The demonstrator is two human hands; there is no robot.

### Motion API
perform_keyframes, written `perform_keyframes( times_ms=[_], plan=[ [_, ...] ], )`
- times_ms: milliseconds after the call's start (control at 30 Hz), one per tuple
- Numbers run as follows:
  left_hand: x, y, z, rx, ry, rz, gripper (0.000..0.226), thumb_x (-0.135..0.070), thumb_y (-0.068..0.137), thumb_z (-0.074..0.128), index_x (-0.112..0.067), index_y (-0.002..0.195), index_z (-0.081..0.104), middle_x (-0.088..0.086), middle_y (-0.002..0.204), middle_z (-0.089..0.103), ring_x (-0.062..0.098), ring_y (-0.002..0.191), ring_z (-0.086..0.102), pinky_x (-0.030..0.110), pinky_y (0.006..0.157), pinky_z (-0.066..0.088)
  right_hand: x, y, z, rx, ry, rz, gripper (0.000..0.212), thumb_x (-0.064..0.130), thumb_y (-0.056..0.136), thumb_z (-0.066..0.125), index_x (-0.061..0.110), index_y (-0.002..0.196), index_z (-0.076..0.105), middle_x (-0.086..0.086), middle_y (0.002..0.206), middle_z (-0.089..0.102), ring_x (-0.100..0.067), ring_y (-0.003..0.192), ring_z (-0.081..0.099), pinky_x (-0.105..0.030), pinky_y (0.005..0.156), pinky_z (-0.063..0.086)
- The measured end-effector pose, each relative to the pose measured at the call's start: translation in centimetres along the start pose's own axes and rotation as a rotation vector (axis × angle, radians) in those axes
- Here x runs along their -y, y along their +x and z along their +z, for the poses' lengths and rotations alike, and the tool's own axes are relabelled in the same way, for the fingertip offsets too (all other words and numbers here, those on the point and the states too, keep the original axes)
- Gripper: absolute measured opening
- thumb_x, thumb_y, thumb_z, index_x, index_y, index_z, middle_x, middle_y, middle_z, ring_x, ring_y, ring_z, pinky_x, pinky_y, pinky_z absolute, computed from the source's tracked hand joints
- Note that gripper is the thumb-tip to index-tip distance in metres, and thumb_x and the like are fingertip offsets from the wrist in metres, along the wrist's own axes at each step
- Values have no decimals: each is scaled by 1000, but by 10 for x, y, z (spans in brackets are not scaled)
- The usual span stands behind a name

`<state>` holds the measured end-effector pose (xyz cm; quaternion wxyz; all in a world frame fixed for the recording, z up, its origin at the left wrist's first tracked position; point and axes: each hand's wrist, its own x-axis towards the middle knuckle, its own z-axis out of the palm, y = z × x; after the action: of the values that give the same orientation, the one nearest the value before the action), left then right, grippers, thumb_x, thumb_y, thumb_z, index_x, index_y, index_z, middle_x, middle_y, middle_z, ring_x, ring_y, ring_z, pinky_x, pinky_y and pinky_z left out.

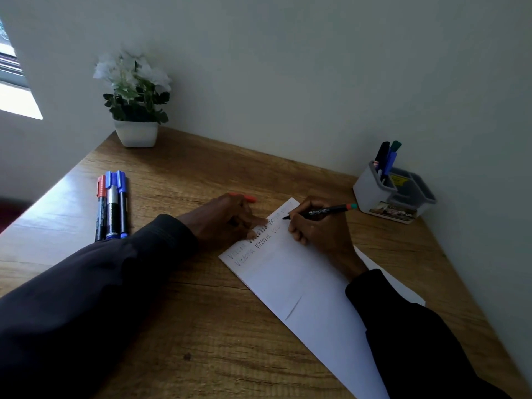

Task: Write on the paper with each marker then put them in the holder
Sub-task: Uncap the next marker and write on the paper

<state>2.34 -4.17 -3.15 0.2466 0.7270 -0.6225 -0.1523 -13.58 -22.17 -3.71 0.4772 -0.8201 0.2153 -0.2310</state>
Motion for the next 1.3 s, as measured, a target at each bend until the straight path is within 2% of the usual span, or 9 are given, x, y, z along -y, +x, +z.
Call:
perform_keyframes(
  times_ms=[100, 300, 467, 733, 867, 967, 1000, 1200, 1300],
  plan=[
    [2, 1, 1, -2, 6, 0, 38, -27, 92, 60, -26, 130, 59, -2, 143, 44, 7, 140, 23, 3, 85, 35, 1, 0, 0, -4, -14, 29, 15, 3, 92, 69, 7, 77, 69, -13, 65, 70, -23, 51, 64, -26, 43, 49],
    [2, 1, 1, -4, 12, 17, 38, -25, 93, 60, -25, 131, 58, 1, 147, 42, -7, 121, 20, -10, 74, 32, 0, -1, 1, -24, 16, 19, 13, 2, 91, 70, 3, 78, 69, -13, 66, 70, -19, 48, 62, -26, 40, 47],
    [5, 2, 1, 5, 23, 15, 39, -27, 92, 60, -27, 131, 58, 1, 148, 39, -6, 122, 20, -7, 75, 33, 1, -1, 1, -11, 1, 30, 15, 4, 90, 71, 8, 76, 69, -14, 67, 70, -21, 49, 63, -29, 42, 48],
    [6, 2, 1, -5, 7, 12, 39, -26, 92, 61, -26, 130, 58, 2, 149, 39, -8, 120, 20, -5, 75, 35, 3, -2, 2, -38, -6, 18, 15, 4, 92, 70, 5, 77, 70, -12, 64, 69, -14, 45, 61, -24, 40, 48],
    [5, 1, 1, -9, 3, 31, 37, -25, 92, 60, -24, 129, 59, 3, 148, 39, -6, 124, 21, -3, 80, 37, -1, 2, 1, -52, 3, 28, 15, 3, 86, 73, -5, 76, 67, -15, 62, 69, -21, 45, 62, -27, 41, 47],
    [5, 2, 1, 3, 21, 15, 39, -26, 92, 59, -26, 131, 57, 3, 148, 40, 7, 138, 25, 11, 94, 39, -3, 2, 0, -76, 103, 13, 14, -2, 89, 68, -10, 78, 64, -17, 64, 69, -25, 47, 62, -28, 42, 48],
    [5, 2, 1, 9, 27, 13, 39, -26, 92, 59, -26, 131, 57, 3, 148, 40, 9, 139, 25, 12, 94, 38, -4, 2, 0, -79, 149, 13, 14, -4, 91, 66, -12, 80, 62, -18, 65, 68, -26, 48, 61, -29, 42, 48],
    [3, 2, 2, -12, 9, 16, 37, -26, 93, 60, -25, 130, 58, -1, 146, 42, -7, 124, 19, -9, 75, 33, -4, 6, -7, -87, 367, 83, 9, -5, 92, 62, -5, 83, 64, -18, 66, 68, -23, 48, 60, -26, 44, 47],
    [1, -2, 2, -27, -34, -20, 35, -25, 93, 61, -26, 127, 62, -7, 142, 44, -8, 120, 25, -5, 76, 38, -2, 9, -13, -57, 491, 118, 9, -5, 92, 60, -3, 84, 64, -17, 67, 68, -21, 50, 59, -24, 45, 47]
  ],
)
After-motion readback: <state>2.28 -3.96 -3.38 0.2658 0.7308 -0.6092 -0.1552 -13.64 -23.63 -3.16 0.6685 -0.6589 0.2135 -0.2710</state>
